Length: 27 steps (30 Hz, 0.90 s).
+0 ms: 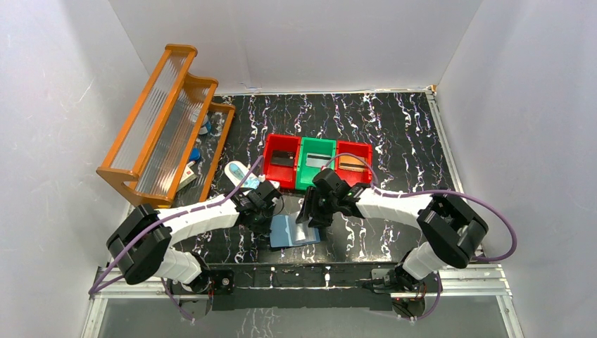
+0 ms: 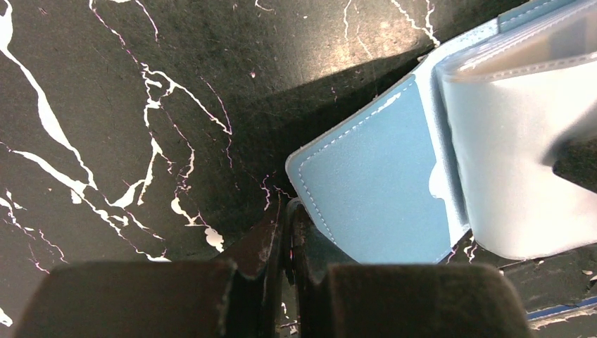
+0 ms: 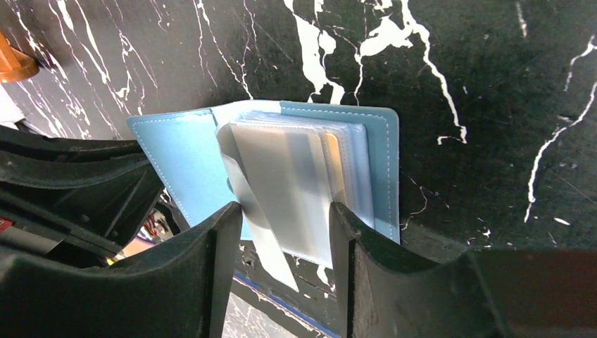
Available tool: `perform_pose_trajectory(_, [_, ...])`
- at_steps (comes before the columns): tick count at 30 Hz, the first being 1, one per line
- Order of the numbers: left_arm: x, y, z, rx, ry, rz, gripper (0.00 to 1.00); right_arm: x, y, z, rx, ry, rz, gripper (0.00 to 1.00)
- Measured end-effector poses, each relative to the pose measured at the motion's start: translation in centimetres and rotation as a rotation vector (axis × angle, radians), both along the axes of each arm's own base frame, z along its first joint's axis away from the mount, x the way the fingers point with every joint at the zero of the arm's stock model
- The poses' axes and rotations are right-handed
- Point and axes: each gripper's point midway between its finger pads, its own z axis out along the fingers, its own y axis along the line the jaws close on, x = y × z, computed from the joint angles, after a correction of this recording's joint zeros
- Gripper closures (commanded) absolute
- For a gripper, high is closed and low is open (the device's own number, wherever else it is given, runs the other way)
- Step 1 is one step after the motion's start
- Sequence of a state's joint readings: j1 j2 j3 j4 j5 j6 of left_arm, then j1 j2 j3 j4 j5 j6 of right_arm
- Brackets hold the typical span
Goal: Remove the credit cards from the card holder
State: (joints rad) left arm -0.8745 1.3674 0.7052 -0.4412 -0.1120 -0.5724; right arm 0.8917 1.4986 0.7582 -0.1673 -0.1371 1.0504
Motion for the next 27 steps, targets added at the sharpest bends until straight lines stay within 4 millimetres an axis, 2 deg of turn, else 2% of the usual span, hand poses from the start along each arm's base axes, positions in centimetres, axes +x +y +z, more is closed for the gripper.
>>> perform_pose_trajectory(4, [0.0,0.1,-0.3,0.011,0.008,-0.003,1.0,0.0,0.4,0.2,0.02,-0.005,0.015,0.46])
perform_pose_trajectory(12, [0.0,0.0,-0.3,0.009,0.011,-0.004,1.0,0.1,2.6,2.0,0.144,-0.021,0.055,0.46])
perform_pose_trajectory(27, [0.1,0.0,-0.3,0.002,0.017,0.025,1.0,-1.0,6.2,3.2,0.365,0.045,0.151,0.39])
